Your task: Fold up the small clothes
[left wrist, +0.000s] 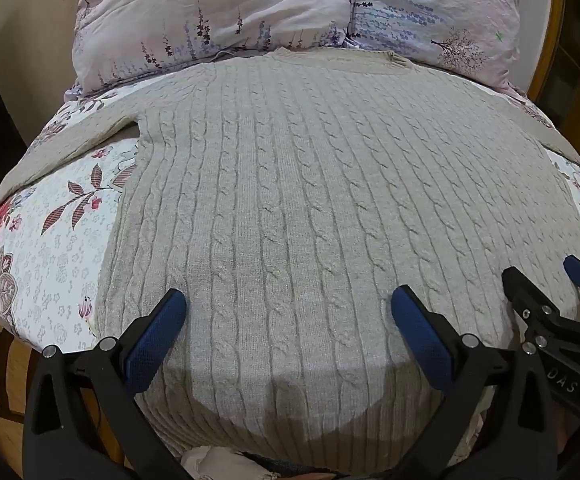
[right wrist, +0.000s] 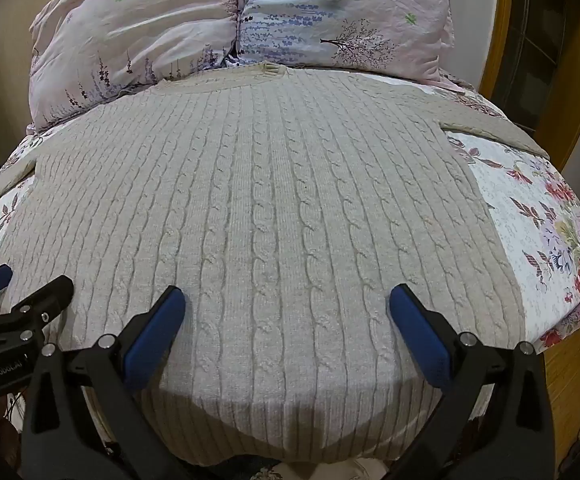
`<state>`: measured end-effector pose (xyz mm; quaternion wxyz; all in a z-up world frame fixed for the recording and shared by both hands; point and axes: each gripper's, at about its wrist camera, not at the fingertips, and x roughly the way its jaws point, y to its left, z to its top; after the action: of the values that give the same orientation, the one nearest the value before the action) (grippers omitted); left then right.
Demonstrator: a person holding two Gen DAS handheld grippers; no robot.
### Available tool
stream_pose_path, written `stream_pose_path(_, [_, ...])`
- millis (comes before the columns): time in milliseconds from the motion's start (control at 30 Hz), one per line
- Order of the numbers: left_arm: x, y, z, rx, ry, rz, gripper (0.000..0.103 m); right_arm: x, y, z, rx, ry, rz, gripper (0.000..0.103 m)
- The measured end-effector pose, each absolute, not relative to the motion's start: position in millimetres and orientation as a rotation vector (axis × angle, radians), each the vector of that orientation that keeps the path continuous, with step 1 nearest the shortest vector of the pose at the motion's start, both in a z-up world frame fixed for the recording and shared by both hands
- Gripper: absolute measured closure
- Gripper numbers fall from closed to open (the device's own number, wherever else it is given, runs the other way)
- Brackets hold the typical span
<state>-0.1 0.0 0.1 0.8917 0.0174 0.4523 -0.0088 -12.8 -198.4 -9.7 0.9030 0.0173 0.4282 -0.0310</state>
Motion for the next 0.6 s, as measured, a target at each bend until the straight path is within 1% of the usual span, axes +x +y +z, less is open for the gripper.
stream_pose_path(600, [-0.1, 0.0, 0.1, 0.037, 0.938, -0.018, 0.001, -12.8, -198.4, -9.7, 0.036, 0.885, -0.064, 0.002])
